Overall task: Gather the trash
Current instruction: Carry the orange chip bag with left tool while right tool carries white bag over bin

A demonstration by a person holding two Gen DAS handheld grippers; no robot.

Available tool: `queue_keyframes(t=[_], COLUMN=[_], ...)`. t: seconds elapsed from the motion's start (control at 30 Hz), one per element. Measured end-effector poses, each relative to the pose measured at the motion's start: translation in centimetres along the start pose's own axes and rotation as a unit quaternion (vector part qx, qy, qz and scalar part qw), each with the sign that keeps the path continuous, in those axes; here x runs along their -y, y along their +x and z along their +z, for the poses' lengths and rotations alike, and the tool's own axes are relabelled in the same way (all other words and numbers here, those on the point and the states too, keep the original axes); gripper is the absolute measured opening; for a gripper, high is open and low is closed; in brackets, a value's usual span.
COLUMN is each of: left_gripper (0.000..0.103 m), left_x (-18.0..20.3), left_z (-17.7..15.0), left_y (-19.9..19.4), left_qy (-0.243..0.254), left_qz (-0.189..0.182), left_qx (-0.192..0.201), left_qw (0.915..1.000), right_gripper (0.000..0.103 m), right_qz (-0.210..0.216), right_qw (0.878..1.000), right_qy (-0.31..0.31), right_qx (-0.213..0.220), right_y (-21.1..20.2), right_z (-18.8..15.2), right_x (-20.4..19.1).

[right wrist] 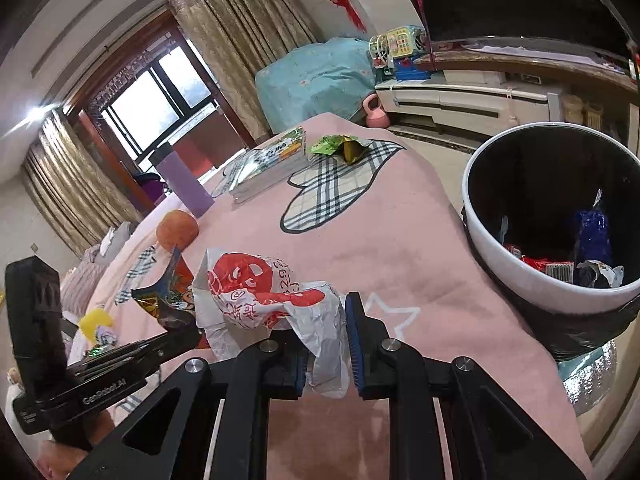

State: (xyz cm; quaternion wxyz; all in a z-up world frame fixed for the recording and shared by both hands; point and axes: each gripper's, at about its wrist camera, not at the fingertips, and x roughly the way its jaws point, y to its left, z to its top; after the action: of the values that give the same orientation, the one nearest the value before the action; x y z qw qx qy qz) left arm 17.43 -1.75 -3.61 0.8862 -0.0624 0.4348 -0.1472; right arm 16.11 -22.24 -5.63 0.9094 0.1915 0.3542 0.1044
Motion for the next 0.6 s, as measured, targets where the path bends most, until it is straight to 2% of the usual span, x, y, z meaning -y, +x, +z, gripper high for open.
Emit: queue_keyframes(t=[0.13,0.27,0.33,0.4,0.53,0.6], left_gripper=[0.007,0.007,0.007,0.007,0.007,0.007], left_x=[0.1,0.3,0.6,0.9,1.1,1.2], left_z=[-0.7,-1.4,-1.6,-1.8,-2.1,-2.1], left_y=[-0.2,-0.1,-0.1,0.0,0.1,0.1], left_qy=[0.003,0.005,0.007,0.012,0.015,0.016], left_qz=[0.007,0.006,0.004,0.005,0.003,0.003], left_qx=[0.004,0.000,-0.001,-0.001,-0.004,-0.004], left_qw=[1.0000,1.0000,1.0000,0.9999,0.9999,0.9999], right_gripper=[0.020,0.021,0.029,0.057,0.059,0.054], right_qz=[-0.018,-0.017,-0.019,-0.017,-0.016,-0.015], right_qw=[1.000,1.000,1.000,1.000,1.000,1.000], right_qy=[-0.013,-0.010,-0.011,-0.006,0.002,-0.002], right_qx=[-0.015,-0.018,-0.018,-0.017,-0.012,-0.014], right_y=[0.9,0.8,0.6,0.3,-0.5,-0.4], right_z=[-0.9,-1.7,-1.8,-1.9,-2.2,-2.1], right_x=[-0.3,-0.3,-0.3,0.0,0.5,0.3])
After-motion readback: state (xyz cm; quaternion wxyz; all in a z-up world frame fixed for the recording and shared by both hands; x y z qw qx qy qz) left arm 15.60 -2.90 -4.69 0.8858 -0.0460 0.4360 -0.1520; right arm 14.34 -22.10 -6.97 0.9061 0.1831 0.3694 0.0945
